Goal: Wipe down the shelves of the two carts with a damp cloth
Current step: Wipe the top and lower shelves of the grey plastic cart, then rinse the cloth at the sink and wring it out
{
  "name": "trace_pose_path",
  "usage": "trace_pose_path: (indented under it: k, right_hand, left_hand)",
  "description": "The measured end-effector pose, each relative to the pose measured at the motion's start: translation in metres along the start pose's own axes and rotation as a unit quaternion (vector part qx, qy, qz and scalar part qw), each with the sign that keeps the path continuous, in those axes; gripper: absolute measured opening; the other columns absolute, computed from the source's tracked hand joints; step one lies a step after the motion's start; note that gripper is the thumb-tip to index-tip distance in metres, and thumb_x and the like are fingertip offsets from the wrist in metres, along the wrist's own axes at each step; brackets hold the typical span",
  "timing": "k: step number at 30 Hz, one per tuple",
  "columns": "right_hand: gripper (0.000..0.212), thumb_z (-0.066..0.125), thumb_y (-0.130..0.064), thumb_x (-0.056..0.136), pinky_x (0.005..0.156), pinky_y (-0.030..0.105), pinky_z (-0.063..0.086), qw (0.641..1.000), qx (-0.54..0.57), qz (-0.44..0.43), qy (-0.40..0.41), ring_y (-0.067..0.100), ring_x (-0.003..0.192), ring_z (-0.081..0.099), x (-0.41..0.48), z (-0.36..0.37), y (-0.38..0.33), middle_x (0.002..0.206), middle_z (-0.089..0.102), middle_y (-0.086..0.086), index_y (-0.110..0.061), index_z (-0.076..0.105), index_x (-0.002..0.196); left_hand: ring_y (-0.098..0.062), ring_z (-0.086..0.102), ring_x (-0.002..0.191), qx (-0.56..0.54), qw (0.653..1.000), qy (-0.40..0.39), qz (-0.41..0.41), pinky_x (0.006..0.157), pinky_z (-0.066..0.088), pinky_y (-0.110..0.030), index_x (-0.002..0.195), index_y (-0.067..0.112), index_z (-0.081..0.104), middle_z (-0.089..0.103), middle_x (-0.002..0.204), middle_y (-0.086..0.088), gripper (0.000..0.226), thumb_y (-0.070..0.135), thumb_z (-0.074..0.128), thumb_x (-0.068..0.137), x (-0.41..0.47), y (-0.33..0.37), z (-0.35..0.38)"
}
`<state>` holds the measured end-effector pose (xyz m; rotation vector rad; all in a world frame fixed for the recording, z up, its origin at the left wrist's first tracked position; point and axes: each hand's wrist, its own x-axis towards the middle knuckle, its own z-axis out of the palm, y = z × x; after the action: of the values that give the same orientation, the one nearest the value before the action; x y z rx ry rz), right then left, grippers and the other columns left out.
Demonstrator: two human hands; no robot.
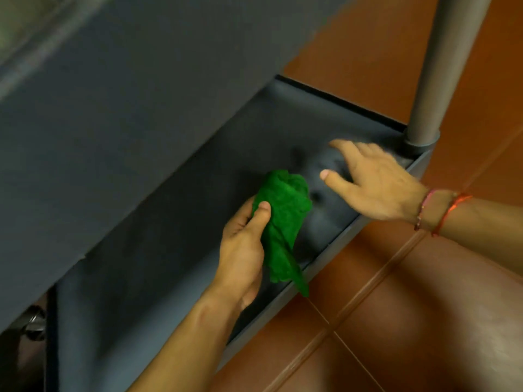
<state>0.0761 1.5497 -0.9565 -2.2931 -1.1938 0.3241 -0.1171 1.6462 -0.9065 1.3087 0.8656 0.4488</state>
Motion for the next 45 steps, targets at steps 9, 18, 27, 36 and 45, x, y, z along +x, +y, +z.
trace_pose_path:
  k: [9, 18, 27, 36, 45]
  right_hand:
    - [0.061, 0.066, -0.069, 0.062, 0.096, 0.04, 0.053, 0.812, 0.513, 0.176, -0.215, 0.015, 0.097, 0.073, -0.063, -0.057, -0.046, 0.1, 0.078, -0.005, -0.026, 0.075, 0.104]
    - [0.013, 0.058, -0.022, 0.1, 0.069, 0.036, 0.056, 0.858, 0.464, 0.184, -0.117, 0.019, 0.079, 0.07, -0.115, -0.177, -0.075, 0.09, 0.075, 0.006, -0.015, 0.068, 0.104]
    - [0.015, 0.054, -0.02, 0.102, 0.084, 0.038, 0.059, 0.825, 0.501, 0.261, -0.034, 0.021, 0.093, 0.073, -0.142, -0.397, -0.161, 0.1, 0.076, 0.005, -0.017, 0.066, 0.111]
    - [0.018, 0.051, -0.023, 0.103, 0.067, 0.027, 0.056, 0.812, 0.513, 0.273, 0.056, 0.018, 0.087, 0.074, -0.135, -0.644, -0.256, 0.097, 0.077, 0.002, -0.016, 0.066, 0.111]
    - [0.021, 0.049, -0.023, 0.104, 0.071, 0.034, 0.061, 0.806, 0.517, 0.251, 0.141, 0.021, 0.089, 0.074, -0.138, -0.819, -0.3, 0.098, 0.077, 0.003, -0.012, 0.066, 0.112]
  left_hand:
    - [-0.041, 0.062, 0.116, -0.258, 0.939, -0.112, -0.2, 0.105, 0.043, -0.059, 0.132, 0.005, 0.059, 0.062, 0.128, -0.026, 0.049, 0.032, 0.047, 0.093, -0.039, 0.035, 0.051]
    - [-0.04, 0.063, 0.113, -0.203, 0.945, -0.083, -0.244, 0.092, 0.051, -0.055, 0.128, 0.003, 0.062, 0.062, 0.128, -0.026, 0.048, 0.035, 0.041, 0.1, -0.1, 0.101, 0.104]
    - [-0.018, 0.073, 0.087, -0.169, 0.951, -0.123, -0.229, 0.07, 0.058, -0.028, 0.093, 0.008, 0.076, 0.076, 0.093, -0.01, 0.048, 0.02, 0.031, 0.104, -0.184, 0.303, 0.163]
    - [-0.02, 0.069, 0.108, -0.053, 0.976, -0.163, -0.135, 0.099, 0.051, -0.048, 0.12, 0.007, 0.066, 0.073, 0.114, -0.008, 0.027, 0.014, 0.048, 0.101, -0.228, 0.549, 0.216]
    - [-0.011, 0.068, 0.107, 0.032, 0.956, -0.291, -0.031, 0.084, 0.053, -0.022, 0.118, 0.015, 0.068, 0.075, 0.11, 0.002, 0.025, 0.022, 0.051, 0.1, -0.26, 0.725, 0.282]
